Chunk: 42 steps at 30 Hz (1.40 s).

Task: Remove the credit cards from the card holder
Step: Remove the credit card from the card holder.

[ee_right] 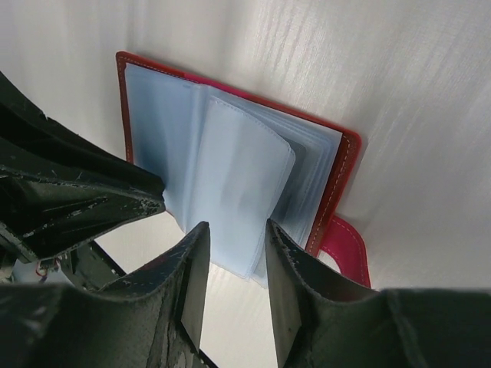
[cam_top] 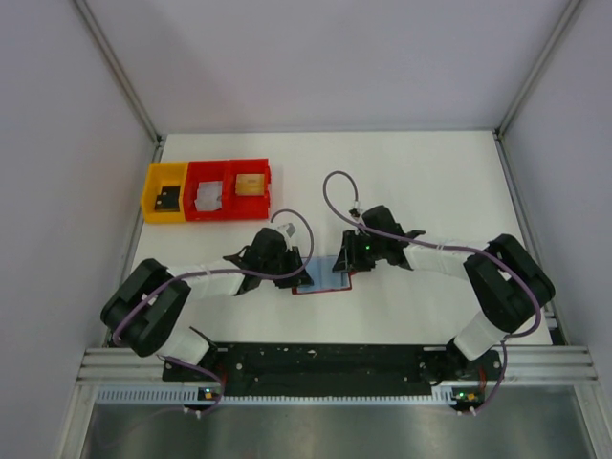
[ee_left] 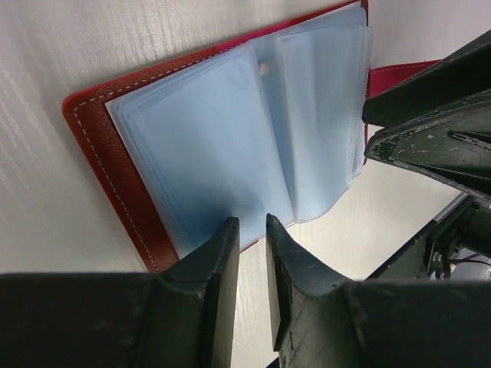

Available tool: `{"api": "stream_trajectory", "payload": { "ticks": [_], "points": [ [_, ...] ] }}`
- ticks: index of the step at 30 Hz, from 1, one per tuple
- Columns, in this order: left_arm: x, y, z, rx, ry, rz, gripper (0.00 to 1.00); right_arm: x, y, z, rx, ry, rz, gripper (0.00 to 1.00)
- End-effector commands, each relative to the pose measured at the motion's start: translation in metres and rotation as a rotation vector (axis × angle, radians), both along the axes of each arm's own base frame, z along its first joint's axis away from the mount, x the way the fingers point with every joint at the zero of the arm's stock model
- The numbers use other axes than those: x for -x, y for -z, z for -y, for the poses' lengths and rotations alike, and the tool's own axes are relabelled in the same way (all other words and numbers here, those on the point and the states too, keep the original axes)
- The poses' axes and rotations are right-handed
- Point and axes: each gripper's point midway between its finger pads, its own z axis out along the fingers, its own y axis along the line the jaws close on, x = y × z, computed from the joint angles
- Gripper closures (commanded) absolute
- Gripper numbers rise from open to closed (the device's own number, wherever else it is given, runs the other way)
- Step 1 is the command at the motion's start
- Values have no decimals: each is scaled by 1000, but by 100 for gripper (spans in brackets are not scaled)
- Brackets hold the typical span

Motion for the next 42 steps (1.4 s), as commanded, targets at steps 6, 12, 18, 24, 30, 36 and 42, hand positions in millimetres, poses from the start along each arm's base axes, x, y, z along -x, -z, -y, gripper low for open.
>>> {"api": "stream_trajectory", "payload": {
  "ticks": [6, 12, 18, 24, 30, 36, 42],
  "points": [
    [8, 10, 0, -14, 16, -28, 75, -9, -31, -25, -86, -40, 57, 67],
    [9, 11, 0, -12, 14, -31, 75, -17, -29, -27, -73, -19, 72, 65],
    [9, 11, -1, -16, 13, -30, 75, -19, -19, -11, 18, 24, 85, 61],
    [8, 11, -2, -21, 9, -30, 75, -19, -13, -6, 47, 26, 89, 58],
    [9, 12, -4, -34, 9, -31, 75, -20, -11, -5, 62, 20, 94, 57],
    [9, 14, -4, -41, 12, -40, 75, -18, -5, -7, 61, 9, 79, 57],
    [12, 17, -4, -43, 21, -53, 75, -15, 0, -11, 62, -6, 60, 57]
  ]
}}
